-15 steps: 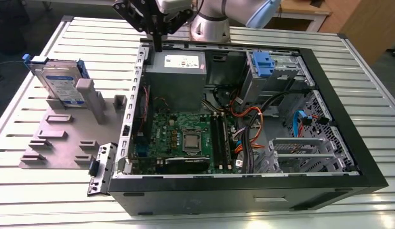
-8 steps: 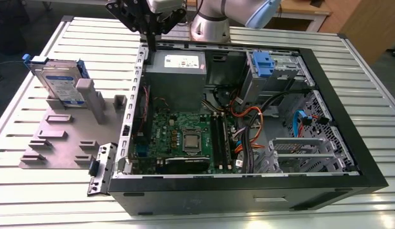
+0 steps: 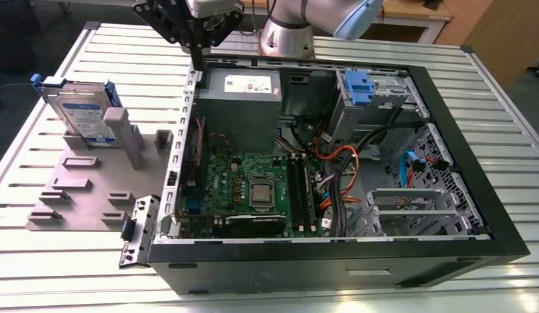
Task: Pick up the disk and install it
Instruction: 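Reach for the disk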
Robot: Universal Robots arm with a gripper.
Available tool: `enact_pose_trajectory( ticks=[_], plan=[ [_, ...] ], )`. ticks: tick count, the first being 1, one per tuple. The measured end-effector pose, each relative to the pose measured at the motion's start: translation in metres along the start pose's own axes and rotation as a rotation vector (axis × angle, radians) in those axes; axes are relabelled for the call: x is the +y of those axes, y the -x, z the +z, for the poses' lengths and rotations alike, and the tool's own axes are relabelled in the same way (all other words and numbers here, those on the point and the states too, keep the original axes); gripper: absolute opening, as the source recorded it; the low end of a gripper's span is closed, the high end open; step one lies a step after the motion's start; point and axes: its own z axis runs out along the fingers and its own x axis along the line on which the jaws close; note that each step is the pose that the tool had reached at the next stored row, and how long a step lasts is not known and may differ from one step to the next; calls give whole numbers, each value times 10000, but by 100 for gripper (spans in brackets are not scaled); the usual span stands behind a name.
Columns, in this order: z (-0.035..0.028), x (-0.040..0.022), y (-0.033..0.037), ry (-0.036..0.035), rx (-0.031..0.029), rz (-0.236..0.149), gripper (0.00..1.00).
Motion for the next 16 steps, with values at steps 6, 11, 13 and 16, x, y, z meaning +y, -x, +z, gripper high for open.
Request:
enact_pose_trajectory(
  ticks=[6, 11, 13, 16],
  plan=[
    [3, -10, -137, -1, 1, 0, 11],
    [8, -20, -262, 0, 0, -1, 11],
    [10, -24, -316, -1, 1, 0, 11],
    [15, -29, -392, -1, 1, 0, 11]
  ],
)
